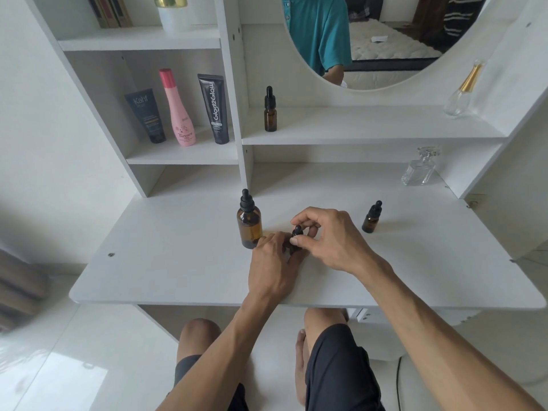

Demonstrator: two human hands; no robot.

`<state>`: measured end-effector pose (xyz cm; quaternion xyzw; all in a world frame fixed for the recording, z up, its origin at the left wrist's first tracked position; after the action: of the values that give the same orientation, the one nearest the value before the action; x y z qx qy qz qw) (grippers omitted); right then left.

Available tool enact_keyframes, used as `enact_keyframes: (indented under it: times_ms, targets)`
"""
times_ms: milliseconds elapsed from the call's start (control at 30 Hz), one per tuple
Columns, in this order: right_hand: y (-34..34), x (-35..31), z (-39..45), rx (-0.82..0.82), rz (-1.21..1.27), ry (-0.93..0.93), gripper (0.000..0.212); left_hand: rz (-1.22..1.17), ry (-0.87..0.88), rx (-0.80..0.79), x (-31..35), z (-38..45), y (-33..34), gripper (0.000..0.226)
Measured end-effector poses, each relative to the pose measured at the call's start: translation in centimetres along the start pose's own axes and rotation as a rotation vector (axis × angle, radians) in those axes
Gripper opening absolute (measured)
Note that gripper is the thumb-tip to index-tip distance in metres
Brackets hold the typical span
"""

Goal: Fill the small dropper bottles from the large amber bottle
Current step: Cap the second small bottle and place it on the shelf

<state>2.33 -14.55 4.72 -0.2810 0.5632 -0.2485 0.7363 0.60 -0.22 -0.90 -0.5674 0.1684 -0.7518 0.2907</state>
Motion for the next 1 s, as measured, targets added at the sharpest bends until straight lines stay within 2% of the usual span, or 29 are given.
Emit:
enact_keyframes:
  times_ms: [367,567,733,867,1000]
  targets:
    - [0.0,0.5,-0.3,0.0,0.037,0.03,0.013,0.038,0.045,0.003,-0.3,-0.3,0.1,0.029]
    - [-1.8,0.7,0.4,0.176,0.119,0.022,0.012,0.251,0.126,-0.06,0.1,0.2,0.8,0.045]
    - [-3.4,0.2,2.0,0.258,0.136,0.01,0.008,0.391,0.153,-0.229,0.7,1.9,2.0,0.059]
    - [-5.7,-1.6,4.2,0.344,0.127,-0.058,0.012,0.505,0.135,-0.343,1.0,3.1,2.9,0.063]
    - [-8.4,-4.6,7.9,0.457,0.127,-0.163,0.017,0.547,0.109,-0.359,0.7,3.5,3.5,0.066]
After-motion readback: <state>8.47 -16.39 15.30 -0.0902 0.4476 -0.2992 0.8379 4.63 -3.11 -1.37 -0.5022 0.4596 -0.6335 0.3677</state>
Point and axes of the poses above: each hand's wrist, its own z-axis towards the middle knuckle, its own y-axis out of the palm, x = y × z, the point moved 1 cm from there along z, towards the middle knuckle, and after that the axes turned 5 degrees about x, right-handed, at the moved point
